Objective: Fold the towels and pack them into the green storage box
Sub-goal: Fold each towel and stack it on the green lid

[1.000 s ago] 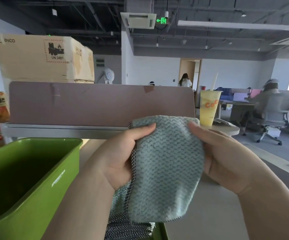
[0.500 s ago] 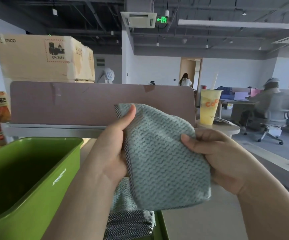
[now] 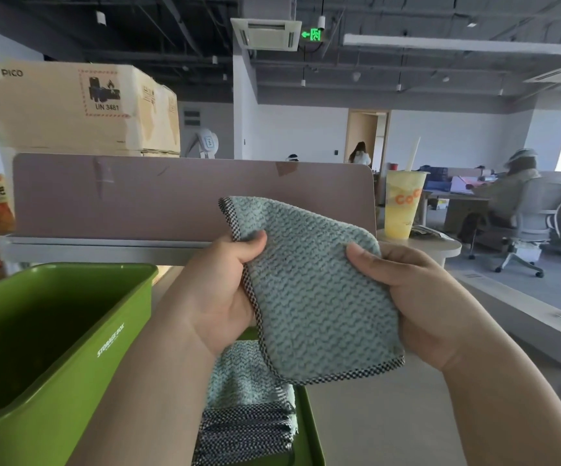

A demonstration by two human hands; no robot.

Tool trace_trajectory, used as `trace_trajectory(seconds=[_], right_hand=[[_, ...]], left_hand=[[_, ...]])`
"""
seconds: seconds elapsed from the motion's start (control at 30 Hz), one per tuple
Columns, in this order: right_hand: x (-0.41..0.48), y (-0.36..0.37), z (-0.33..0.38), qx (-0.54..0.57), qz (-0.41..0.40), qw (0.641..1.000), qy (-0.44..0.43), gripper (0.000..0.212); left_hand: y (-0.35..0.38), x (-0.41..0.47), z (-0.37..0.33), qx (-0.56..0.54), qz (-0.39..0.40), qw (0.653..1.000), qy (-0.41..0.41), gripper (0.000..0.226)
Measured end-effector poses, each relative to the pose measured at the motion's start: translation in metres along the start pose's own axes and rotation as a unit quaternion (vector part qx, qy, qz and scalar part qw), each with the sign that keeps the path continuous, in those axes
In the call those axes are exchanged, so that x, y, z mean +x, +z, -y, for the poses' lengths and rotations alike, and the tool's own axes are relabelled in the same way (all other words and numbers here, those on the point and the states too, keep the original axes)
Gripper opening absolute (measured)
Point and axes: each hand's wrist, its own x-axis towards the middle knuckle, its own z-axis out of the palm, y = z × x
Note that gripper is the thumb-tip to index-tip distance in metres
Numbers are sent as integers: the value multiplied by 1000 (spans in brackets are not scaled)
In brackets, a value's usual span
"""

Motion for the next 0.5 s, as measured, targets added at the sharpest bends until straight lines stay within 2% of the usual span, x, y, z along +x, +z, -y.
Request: trace_trajectory(seconds=[0.13, 0.27, 0.5], right_hand=[[1, 1, -4, -70, 35, 997, -11, 35], [4, 0, -7, -77, 29, 996, -37, 33], [-1, 3, -4, -119, 56, 991, -16, 37]], left_hand=[[-8, 7, -1, -52, -41, 998, 22, 25], [-14, 11, -4, -79, -72, 994, 35, 23], [-19, 13, -7, -83, -107, 989, 63, 26]])
